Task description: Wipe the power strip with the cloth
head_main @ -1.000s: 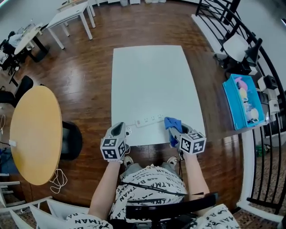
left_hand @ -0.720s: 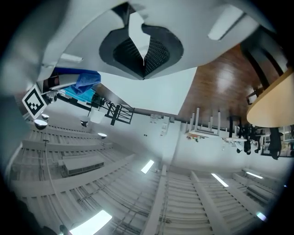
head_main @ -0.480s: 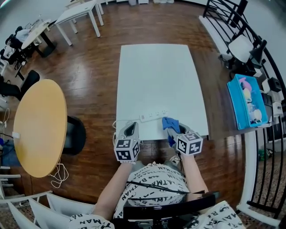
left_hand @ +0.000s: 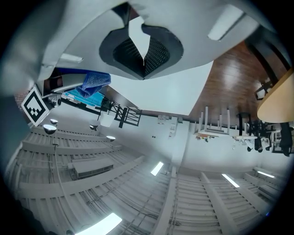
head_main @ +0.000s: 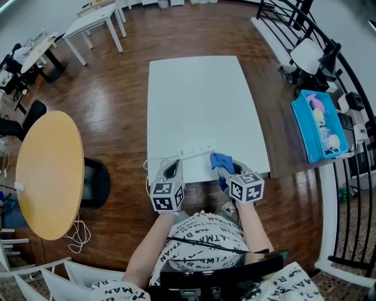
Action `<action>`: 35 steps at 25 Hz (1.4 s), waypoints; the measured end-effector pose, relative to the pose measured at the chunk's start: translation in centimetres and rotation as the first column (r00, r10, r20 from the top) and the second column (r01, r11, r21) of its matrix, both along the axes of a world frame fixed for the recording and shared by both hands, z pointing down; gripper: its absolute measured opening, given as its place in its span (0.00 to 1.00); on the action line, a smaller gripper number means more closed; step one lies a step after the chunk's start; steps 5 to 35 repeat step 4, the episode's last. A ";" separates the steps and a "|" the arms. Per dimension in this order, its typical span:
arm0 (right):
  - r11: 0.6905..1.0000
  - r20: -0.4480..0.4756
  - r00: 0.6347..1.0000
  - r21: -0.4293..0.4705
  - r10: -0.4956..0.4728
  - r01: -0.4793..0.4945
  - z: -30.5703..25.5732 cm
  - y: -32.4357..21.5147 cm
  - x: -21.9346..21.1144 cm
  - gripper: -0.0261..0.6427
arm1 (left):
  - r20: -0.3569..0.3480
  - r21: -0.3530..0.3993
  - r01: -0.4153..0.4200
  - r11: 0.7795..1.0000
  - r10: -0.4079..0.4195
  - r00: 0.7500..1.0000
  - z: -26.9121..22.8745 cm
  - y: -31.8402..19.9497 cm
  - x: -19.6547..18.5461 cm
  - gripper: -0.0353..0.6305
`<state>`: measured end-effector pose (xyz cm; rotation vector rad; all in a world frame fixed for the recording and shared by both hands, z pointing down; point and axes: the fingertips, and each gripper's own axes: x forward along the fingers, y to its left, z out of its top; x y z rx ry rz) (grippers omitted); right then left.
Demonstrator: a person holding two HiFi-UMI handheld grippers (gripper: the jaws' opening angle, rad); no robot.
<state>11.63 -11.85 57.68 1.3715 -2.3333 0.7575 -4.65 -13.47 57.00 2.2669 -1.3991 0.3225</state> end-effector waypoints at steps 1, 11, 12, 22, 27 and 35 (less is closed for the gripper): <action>1.000 0.000 1.000 0.000 0.003 -0.003 0.1 0.0 0.2 0.24 | 0.000 -0.002 -0.004 1.000 0.004 1.000 0.1 0.0 0.2 0.05; 1.000 0.004 1.000 0.002 0.014 -0.014 0.1 0.1 0.6 0.24 | 0.002 -0.006 -0.014 1.000 0.014 1.000 0.3 0.0 0.6 0.05; 1.000 0.004 1.000 0.002 0.014 -0.014 0.1 0.1 0.6 0.24 | 0.002 -0.006 -0.014 1.000 0.014 1.000 0.3 0.0 0.6 0.05; 1.000 0.004 1.000 0.002 0.014 -0.014 0.1 0.1 0.6 0.24 | 0.002 -0.006 -0.014 1.000 0.014 1.000 0.3 0.0 0.6 0.05; 1.000 0.004 1.000 0.002 0.014 -0.014 0.1 0.1 0.6 0.24 | 0.002 -0.006 -0.014 1.000 0.014 1.000 0.3 0.0 0.6 0.05; 1.000 0.004 1.000 0.002 0.014 -0.014 0.1 0.1 0.6 0.24 | 0.002 -0.006 -0.014 1.000 0.014 1.000 0.3 0.0 0.6 0.05</action>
